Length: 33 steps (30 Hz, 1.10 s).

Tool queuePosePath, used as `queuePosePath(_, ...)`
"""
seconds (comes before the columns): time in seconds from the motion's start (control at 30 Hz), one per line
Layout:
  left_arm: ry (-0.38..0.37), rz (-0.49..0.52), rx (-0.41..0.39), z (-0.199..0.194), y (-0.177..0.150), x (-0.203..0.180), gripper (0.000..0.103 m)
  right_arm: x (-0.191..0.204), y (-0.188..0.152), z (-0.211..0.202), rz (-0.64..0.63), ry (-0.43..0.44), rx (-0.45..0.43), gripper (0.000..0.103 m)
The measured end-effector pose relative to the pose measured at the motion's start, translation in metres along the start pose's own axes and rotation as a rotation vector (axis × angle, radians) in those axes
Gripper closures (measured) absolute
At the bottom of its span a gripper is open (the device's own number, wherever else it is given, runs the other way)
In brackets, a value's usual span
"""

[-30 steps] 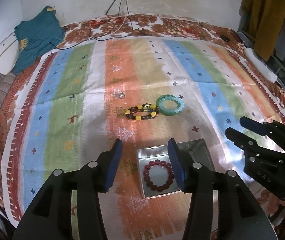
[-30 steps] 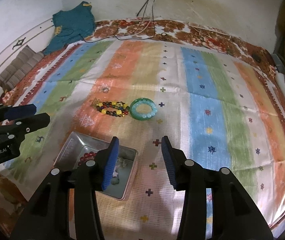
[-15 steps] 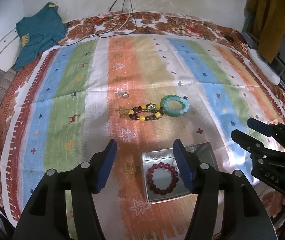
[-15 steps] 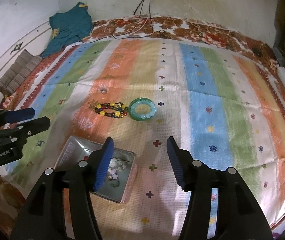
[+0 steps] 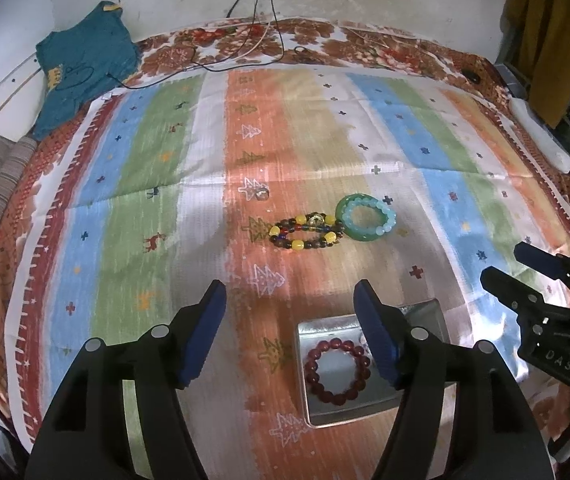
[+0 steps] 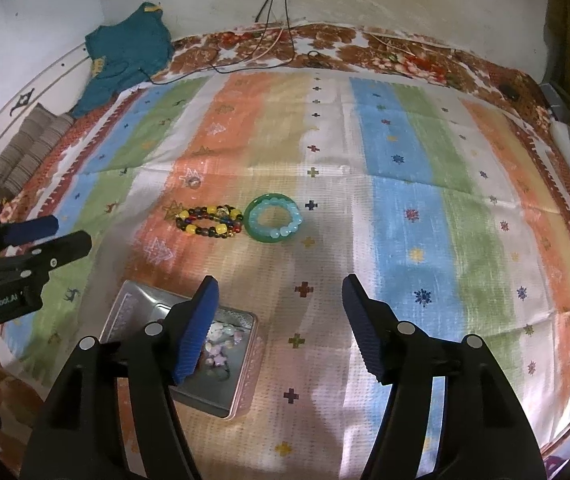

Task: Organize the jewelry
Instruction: 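Move the left tool back toward the yellow-and-dark bead bracelet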

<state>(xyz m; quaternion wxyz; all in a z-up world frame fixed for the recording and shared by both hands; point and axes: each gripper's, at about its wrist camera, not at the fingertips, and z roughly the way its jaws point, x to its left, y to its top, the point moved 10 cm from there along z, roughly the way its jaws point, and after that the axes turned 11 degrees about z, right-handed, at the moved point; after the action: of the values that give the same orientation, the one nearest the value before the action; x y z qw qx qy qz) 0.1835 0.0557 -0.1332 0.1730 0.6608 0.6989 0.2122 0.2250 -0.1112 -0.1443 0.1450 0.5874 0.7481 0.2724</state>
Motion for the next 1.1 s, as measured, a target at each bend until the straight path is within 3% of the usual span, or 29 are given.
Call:
queuePosePath(0.4,0.008,0.002,0.016,0.013,0.010,0.005,0.032,-0.001,0.009,0.014,-0.009,-0.026,0.013,0.030)
queuePosePath(1.1,0.030,0.036,0.068,0.044,0.029,0.007,0.031,-0.012,0.033,0.042,0.027,-0.038,0.060,0.029)
